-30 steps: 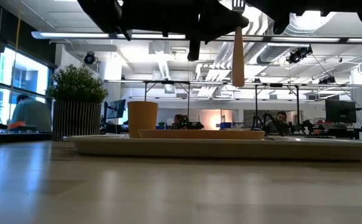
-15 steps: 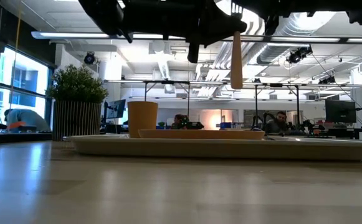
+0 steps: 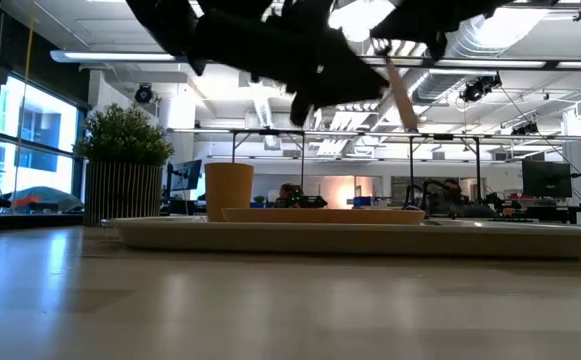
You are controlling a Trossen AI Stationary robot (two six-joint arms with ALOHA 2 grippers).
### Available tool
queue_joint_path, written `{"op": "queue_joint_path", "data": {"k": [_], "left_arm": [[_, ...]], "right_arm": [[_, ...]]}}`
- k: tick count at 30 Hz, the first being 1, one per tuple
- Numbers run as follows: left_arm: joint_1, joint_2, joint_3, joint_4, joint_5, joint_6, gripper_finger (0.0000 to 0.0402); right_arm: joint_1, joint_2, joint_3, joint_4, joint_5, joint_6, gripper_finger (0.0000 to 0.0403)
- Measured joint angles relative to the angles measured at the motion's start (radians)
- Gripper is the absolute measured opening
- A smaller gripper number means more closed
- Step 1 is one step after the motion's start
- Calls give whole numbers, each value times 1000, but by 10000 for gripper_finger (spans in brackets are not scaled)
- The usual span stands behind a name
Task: Pick and place plate/cup/fork/spoon on tray
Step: Put the light orange fork on the light brown tray to the right of the orange plate
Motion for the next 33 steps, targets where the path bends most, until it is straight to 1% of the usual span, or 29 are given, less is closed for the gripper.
{"op": "queue_joint_path", "data": {"k": [2,4,6,9,12,16,19,23,28,33], "left_arm": [[-1,0,0,-82,-2,0,95],[-1,0,0,-154,-12,0,104],[-5,0,0,-211,-19,1,109],[-18,0,0,-244,-21,5,113],[-41,0,0,-263,-22,33,113],[-68,0,0,-259,-66,42,113],[-77,-5,0,-251,-86,64,113],[-78,-6,0,-245,-88,73,113],[-70,-6,0,-222,-88,77,113],[-65,-6,0,-179,-88,103,113]], "right_arm": [[-43,-25,21,-121,-8,8,1],[-91,-52,17,-227,-45,39,1],[-143,-83,-9,-273,-102,76,1],[-215,-114,-95,-296,-176,131,0],[-276,-131,-202,-235,-233,175,0],[-352,-129,-358,-46,-337,191,0],[-404,-129,-436,83,-397,208,0],[-446,-129,-492,128,-423,216,0],[-454,-123,-531,168,-427,236,0],[-453,-62,-535,215,-411,250,0]]}}
